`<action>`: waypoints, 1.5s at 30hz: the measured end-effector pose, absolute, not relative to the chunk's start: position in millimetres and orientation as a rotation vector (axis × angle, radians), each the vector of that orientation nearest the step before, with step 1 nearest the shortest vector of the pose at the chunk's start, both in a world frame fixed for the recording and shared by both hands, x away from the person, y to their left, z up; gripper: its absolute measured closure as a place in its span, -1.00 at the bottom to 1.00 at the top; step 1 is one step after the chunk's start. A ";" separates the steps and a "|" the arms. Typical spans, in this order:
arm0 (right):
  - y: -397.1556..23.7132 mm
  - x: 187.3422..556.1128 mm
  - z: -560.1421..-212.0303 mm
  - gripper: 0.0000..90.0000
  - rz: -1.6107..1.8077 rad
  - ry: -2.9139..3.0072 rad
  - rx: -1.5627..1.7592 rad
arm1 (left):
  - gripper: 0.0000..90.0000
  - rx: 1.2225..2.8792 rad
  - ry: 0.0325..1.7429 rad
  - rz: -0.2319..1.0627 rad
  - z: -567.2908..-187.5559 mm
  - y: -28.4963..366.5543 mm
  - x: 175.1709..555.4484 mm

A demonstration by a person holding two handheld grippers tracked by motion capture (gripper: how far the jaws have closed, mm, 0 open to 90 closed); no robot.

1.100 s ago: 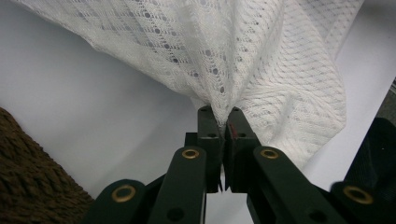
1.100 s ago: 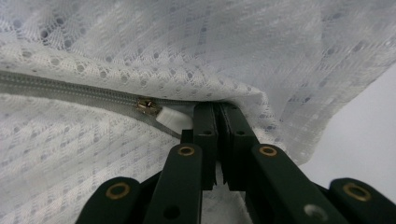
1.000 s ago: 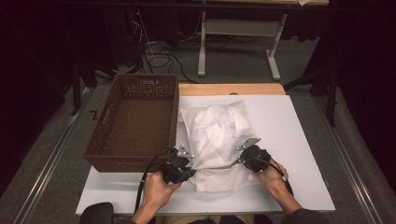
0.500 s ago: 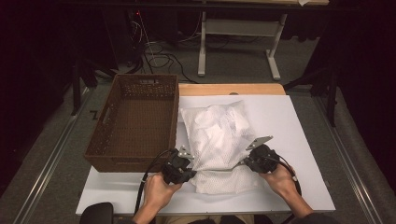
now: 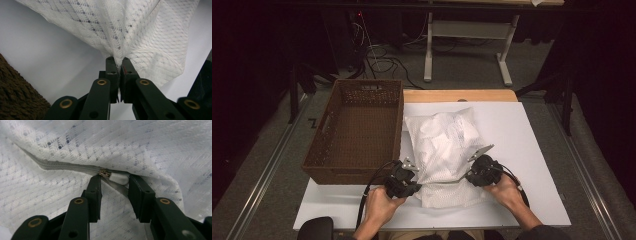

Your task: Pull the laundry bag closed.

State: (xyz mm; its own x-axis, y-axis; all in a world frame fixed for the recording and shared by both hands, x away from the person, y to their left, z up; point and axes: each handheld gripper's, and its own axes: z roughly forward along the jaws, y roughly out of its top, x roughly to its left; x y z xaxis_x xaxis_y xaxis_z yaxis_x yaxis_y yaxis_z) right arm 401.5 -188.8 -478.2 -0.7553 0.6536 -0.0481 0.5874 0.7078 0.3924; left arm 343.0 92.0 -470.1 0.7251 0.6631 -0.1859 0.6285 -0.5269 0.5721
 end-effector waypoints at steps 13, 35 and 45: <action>-189.9 385.3 -471.4 0.67 0.606 2.806 0.837 | 0.92 2.300 0.983 0.076 -472.8 91.2 344.1; -185.6 375.4 -473.1 0.93 0.658 2.816 0.858 | 0.92 2.324 0.983 0.082 -477.8 85.9 344.2; -205.7 373.9 -464.6 0.94 0.617 2.749 0.885 | 0.93 2.335 1.012 0.139 -479.1 86.0 344.5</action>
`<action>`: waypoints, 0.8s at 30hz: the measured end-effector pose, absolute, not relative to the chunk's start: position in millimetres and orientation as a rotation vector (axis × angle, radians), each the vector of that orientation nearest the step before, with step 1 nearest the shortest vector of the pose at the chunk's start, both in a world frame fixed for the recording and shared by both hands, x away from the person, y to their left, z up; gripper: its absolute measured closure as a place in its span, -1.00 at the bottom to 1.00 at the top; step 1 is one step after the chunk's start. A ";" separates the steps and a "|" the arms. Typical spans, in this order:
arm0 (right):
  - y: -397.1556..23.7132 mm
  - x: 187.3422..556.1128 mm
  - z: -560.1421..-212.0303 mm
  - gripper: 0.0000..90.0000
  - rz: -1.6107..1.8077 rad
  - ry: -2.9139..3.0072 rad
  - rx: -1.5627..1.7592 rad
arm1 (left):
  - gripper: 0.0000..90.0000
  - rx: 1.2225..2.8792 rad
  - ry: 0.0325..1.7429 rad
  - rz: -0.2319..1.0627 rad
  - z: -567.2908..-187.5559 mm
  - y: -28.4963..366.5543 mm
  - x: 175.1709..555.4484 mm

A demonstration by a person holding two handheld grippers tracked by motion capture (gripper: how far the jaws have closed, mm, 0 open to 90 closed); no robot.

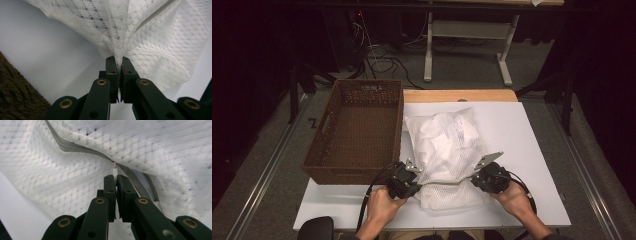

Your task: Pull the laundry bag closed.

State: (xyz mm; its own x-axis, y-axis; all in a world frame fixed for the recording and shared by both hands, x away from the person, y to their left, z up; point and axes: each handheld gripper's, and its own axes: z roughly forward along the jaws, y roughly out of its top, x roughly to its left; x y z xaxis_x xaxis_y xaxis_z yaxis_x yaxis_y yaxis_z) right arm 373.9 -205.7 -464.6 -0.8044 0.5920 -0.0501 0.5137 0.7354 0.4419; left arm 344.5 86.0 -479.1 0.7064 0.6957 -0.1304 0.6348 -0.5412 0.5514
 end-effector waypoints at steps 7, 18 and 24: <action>-215.3 372.2 -461.0 0.94 0.574 2.710 0.948 | 0.94 2.353 1.040 0.202 -481.4 84.9 346.1; -263.0 370.8 -454.2 1.00 0.465 2.589 1.108 | 0.94 2.385 1.105 0.315 -487.6 90.7 350.0; -257.9 364.6 -452.6 1.00 0.592 2.624 1.058 | 0.93 2.390 1.090 0.309 -489.6 85.5 349.3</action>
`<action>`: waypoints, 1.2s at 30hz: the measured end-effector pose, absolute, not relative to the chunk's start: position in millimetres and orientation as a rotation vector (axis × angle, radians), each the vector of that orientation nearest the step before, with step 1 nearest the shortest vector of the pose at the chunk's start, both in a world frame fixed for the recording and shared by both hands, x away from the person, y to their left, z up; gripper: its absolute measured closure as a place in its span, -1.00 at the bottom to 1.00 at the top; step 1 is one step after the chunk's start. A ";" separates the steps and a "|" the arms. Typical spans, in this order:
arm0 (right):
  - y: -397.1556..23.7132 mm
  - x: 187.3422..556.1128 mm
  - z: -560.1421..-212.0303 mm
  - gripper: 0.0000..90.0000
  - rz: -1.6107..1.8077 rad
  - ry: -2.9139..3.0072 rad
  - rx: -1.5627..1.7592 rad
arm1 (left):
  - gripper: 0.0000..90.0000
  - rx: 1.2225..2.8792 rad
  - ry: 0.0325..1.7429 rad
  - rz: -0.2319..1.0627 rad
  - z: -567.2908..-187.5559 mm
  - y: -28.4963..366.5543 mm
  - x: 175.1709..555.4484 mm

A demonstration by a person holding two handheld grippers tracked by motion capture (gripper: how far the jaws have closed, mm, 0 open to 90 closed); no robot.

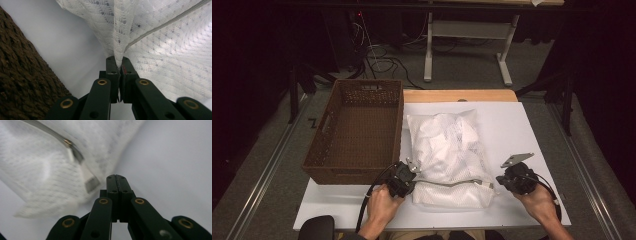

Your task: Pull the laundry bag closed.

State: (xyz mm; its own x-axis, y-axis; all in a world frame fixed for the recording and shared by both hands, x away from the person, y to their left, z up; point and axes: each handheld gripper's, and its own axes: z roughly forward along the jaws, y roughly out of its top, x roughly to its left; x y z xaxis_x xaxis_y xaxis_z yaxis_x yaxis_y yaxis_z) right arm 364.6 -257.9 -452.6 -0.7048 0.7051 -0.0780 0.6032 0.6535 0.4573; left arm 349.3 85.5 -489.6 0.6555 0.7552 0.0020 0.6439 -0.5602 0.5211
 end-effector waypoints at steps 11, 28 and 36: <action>-215.2 368.8 -469.3 0.73 0.591 2.744 0.985 | 0.92 2.386 1.071 0.277 -489.0 87.0 347.9; -243.2 368.4 -470.4 0.95 0.518 2.673 1.117 | 0.94 2.420 1.045 0.345 -490.1 79.9 345.5; -230.4 370.6 -475.9 0.81 0.552 2.675 1.067 | 0.66 2.397 1.028 0.348 -493.7 67.5 344.1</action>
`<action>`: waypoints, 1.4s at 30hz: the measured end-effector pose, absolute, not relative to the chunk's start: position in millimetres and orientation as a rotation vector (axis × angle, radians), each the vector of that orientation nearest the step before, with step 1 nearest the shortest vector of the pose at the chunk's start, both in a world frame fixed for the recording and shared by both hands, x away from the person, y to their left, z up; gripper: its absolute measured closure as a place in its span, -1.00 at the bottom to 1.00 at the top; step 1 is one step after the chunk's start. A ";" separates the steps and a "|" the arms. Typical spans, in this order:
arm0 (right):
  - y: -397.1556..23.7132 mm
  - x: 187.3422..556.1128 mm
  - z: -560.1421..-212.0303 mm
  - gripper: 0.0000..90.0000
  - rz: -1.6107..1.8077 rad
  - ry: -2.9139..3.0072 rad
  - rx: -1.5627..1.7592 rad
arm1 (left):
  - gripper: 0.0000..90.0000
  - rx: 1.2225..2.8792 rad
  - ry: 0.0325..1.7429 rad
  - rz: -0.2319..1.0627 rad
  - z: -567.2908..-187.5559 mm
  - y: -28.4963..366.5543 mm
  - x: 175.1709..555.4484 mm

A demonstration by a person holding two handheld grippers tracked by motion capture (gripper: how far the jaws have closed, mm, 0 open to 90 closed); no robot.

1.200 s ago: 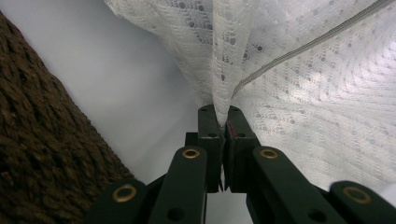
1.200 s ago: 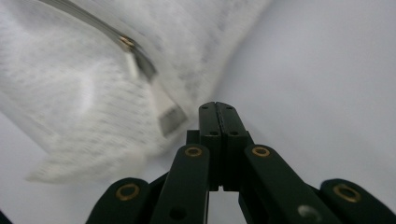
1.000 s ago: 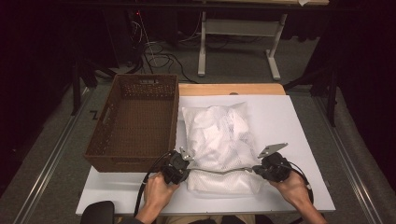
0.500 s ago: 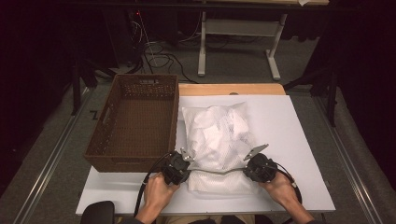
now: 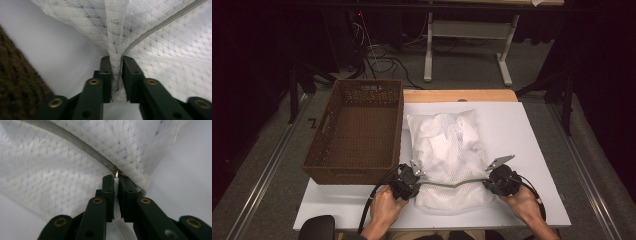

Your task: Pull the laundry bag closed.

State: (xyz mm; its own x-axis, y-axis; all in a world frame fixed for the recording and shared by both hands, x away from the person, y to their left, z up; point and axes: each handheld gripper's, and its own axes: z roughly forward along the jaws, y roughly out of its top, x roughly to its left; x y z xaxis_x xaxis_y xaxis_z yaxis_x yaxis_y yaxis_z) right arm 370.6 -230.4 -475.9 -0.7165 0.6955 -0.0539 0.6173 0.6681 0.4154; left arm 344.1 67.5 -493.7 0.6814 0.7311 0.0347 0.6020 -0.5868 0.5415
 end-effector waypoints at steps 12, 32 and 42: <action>-213.7 392.2 -483.0 0.78 0.574 2.583 1.092 | 0.53 2.368 1.101 0.486 -496.8 27.8 384.3; -235.3 376.6 -462.1 0.17 0.805 2.423 1.117 | 0.04 2.244 1.057 0.328 -469.5 52.4 378.7; -243.0 346.0 -453.0 0.12 0.896 2.399 1.103 | -0.02 2.194 0.951 0.257 -454.0 69.3 347.5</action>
